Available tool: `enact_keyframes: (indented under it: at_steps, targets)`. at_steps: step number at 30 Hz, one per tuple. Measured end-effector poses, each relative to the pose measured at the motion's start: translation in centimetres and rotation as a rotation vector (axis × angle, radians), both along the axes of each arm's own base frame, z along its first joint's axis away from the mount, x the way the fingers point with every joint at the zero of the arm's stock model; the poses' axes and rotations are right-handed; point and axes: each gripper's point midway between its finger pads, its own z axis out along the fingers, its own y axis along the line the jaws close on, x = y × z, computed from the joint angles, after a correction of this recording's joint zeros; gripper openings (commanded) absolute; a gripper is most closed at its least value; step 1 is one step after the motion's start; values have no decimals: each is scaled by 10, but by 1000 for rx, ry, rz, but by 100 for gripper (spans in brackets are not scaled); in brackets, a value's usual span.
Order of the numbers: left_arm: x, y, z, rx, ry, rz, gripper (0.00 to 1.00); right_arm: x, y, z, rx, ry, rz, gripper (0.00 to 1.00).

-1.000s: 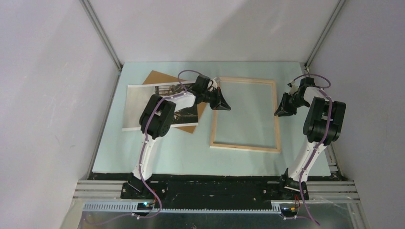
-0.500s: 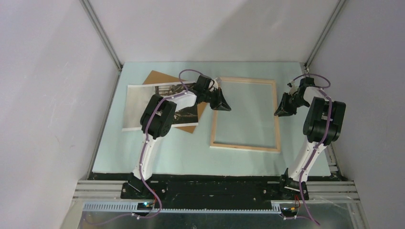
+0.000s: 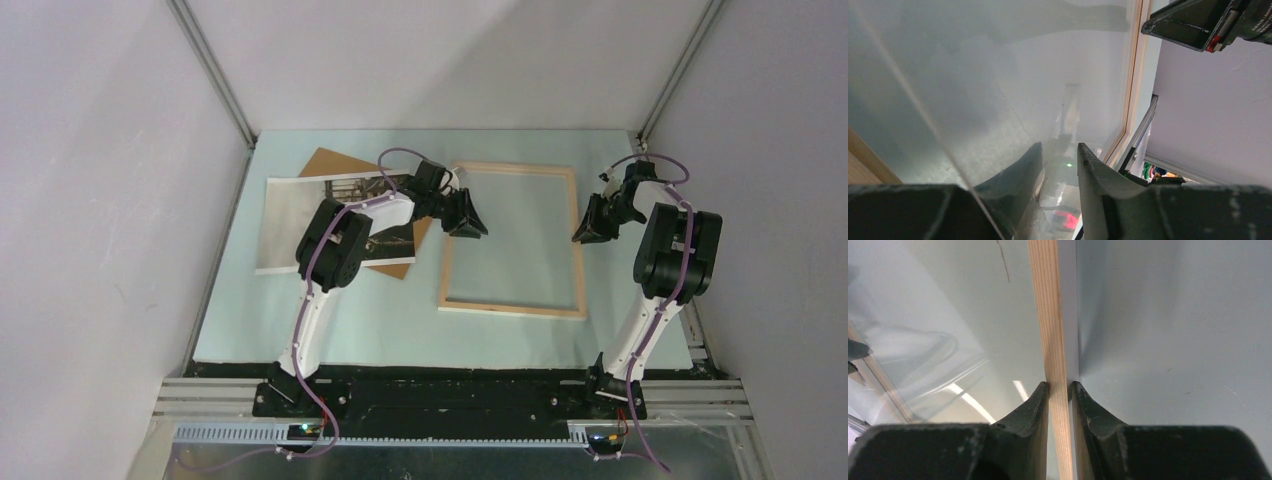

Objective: Put the photo into the frame
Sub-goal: Place the photo frame item in the photo frame.

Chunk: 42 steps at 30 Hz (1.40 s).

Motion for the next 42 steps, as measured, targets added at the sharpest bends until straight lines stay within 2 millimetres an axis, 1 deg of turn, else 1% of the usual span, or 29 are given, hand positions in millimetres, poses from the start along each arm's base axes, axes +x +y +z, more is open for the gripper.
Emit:
enact_keyframes:
  at_steps: [3,7,11,15,20,27,38,42]
  targets:
    - [0,0,-1,2,-4,-3,44,0,1,0,1,-1,1,4]
    - [-1,-1,-1,4,-3,-5,48,1,1,0,0,-2,4,4]
    - [-3,-2,-2,10,-1,-4,51,0,2,0,0,-2,4,7]
    - [-4,-2,-3,12,0,-7,53,1,1,0,0,-2,4,15]
    - [-5,-2,-3,16,-1,-10,53,1,1,0,0,-2,4,28]
    - [-5,-1,-5,24,1,-7,54,1,4,0,-7,-3,17,40]
    - [-5,-1,-5,24,1,-6,54,1,9,1,1,-5,25,48]
    - [-5,-1,-5,24,1,-6,54,3,8,4,-3,-15,25,54]
